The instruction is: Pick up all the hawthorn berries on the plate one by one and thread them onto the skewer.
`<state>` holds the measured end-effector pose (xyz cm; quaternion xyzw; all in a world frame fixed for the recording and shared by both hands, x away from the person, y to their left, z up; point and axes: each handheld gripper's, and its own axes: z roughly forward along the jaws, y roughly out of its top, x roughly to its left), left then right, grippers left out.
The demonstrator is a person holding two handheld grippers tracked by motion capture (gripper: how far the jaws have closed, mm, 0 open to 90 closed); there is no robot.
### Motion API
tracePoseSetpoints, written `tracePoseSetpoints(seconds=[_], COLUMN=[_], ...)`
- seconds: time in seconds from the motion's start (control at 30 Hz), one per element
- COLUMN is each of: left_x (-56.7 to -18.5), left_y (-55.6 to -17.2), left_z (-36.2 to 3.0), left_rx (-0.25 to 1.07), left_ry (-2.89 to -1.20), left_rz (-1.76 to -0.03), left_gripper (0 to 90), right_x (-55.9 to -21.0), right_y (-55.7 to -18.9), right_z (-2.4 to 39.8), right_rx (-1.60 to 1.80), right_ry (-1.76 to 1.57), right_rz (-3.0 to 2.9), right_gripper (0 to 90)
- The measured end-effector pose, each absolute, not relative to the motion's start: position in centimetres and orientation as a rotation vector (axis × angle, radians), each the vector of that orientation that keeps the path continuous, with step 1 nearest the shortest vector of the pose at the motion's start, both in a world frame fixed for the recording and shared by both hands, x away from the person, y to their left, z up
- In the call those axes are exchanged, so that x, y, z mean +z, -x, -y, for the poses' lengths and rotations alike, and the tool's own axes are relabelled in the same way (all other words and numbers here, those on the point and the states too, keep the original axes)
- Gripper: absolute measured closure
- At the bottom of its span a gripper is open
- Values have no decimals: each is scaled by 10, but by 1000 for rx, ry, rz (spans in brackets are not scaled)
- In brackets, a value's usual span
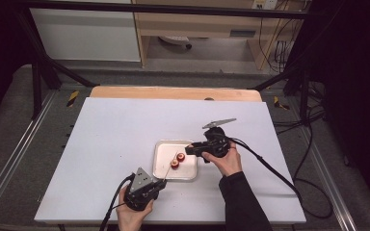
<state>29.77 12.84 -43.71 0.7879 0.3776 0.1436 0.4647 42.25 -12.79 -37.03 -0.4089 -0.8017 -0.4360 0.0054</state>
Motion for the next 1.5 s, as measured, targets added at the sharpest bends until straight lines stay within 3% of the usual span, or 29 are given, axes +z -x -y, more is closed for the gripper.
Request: tracePoseSetpoints(seconds=[0.43,1.5], left_x=[-433,-429], left_y=[-298,-310], left_z=[-112,-86], left_rx=[364,223], left_ry=[-1907,-1741], left_rz=[-926,-1060], left_gripper=[886,886], right_x=[-373,-378], right_y=[-411,-394], right_z=[147,133], right_rx=[-1852,-2195], right_ry=[1417,1363], right_rz=[1981,1823], right_gripper=[596,598])
